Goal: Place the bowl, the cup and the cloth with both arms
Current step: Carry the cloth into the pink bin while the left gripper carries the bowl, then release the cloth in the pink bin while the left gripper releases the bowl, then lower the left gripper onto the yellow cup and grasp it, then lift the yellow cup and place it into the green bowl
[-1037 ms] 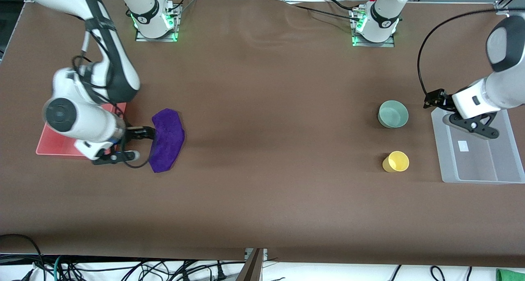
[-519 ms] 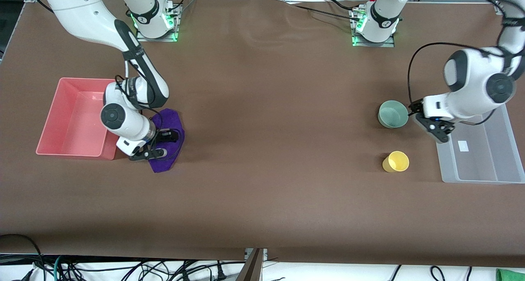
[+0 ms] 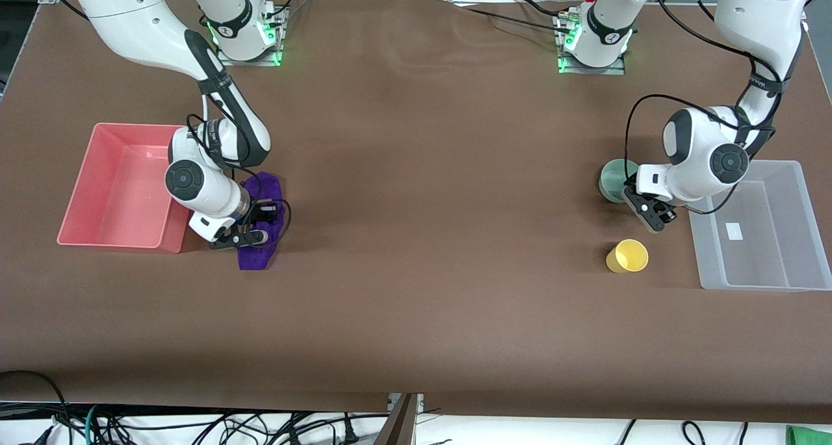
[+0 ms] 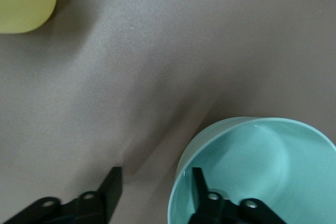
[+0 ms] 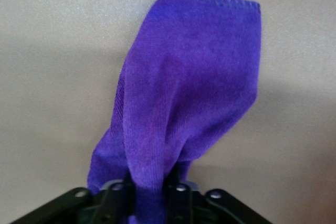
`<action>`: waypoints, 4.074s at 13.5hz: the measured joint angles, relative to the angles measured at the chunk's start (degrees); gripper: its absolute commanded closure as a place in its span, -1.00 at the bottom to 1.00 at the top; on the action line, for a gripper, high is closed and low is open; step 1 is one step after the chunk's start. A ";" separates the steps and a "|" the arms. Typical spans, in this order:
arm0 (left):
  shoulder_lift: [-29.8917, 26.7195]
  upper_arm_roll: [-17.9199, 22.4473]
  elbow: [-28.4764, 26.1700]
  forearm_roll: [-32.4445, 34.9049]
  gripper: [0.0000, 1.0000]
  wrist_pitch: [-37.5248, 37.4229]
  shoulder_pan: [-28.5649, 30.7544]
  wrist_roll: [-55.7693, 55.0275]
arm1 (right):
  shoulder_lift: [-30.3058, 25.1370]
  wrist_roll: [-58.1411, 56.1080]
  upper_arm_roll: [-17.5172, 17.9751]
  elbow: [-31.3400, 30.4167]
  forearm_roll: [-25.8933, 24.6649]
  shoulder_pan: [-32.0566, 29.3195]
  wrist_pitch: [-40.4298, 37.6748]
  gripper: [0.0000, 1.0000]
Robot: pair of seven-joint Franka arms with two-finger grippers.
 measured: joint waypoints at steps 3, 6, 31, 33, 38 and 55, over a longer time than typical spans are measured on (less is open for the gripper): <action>-0.47 -0.01 0.31 0.00 1.00 0.16 0.00 1.61 | -0.99 -0.08 -0.47 6.75 0.00 -0.12 -11.87 1.00; -2.85 -0.06 2.64 0.00 1.00 -4.85 -0.01 3.04 | -3.66 -2.58 -3.26 16.12 -0.03 -0.23 -29.67 1.00; 8.81 -11.90 44.49 4.16 -1.00 -33.83 18.06 -0.42 | -10.61 -13.15 -10.53 25.14 2.54 -0.98 -46.51 -1.00; 10.08 -13.45 43.99 4.14 -1.00 -33.92 15.18 -14.24 | -11.59 -6.05 -6.40 26.58 2.53 -0.76 -46.39 -1.00; 17.41 -13.50 43.13 4.13 0.37 -28.29 9.70 -28.39 | -16.28 -3.86 -6.07 31.97 2.44 -2.93 -45.95 -1.00; 6.00 -9.45 43.51 7.61 1.00 -44.57 16.40 -14.07 | -21.84 -2.31 -6.26 32.09 -0.89 -3.93 -53.10 -1.00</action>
